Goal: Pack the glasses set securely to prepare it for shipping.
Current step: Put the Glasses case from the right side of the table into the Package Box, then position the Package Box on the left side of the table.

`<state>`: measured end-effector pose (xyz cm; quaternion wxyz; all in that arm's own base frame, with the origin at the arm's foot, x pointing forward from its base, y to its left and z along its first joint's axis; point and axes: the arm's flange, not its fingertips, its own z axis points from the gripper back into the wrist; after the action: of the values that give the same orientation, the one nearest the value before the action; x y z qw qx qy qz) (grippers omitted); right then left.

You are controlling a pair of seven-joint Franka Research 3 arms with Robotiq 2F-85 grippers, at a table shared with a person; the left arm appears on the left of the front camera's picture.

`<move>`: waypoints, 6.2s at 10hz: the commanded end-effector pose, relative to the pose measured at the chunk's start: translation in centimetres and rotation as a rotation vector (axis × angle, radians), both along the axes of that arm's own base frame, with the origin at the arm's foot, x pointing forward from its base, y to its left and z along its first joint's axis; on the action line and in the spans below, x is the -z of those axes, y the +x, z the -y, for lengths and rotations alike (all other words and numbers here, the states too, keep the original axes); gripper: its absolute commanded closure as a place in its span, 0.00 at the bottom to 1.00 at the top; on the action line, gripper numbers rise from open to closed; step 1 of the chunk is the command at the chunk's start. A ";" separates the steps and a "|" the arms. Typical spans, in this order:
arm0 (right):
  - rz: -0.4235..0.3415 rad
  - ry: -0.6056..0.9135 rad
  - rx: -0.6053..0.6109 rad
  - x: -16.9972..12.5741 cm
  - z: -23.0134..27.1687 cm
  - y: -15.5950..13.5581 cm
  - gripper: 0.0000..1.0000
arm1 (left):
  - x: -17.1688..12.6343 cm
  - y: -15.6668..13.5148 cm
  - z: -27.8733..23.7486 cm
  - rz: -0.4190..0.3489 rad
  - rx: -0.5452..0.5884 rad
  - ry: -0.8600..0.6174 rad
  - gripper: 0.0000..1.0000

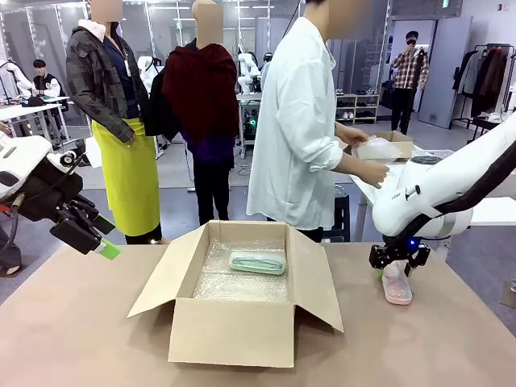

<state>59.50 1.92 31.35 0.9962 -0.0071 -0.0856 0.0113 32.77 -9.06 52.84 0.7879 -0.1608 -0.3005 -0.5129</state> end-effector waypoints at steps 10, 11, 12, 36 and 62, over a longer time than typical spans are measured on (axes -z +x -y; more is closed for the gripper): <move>0.049 -0.016 -0.344 -13.5 -5.0 -5.2 0.74 | 0.0 0.0 -0.3 -0.001 0.028 -0.013 0.00; 0.052 -0.045 -0.446 -14.6 -6.1 -5.8 0.74 | 0.0 0.0 -0.3 -0.001 0.028 -0.013 0.00; 0.046 -0.062 -0.605 -16.0 -7.7 -6.2 0.74 | 0.0 0.0 -0.3 -0.001 0.028 -0.013 0.00; 0.003 -0.031 -1.396 -1.2 -37.5 -7.9 0.74 | 0.0 0.0 -0.3 -0.001 0.028 -0.013 0.00; 0.166 -0.039 -1.268 -16.0 -29.5 -12.1 0.00 | 0.0 0.0 -0.3 -0.001 0.028 -0.013 0.00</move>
<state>49.28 34.33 48.16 0.7729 0.0125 -0.1419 0.6183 32.77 -9.07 52.83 0.7880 -0.1605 -0.3001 -0.5130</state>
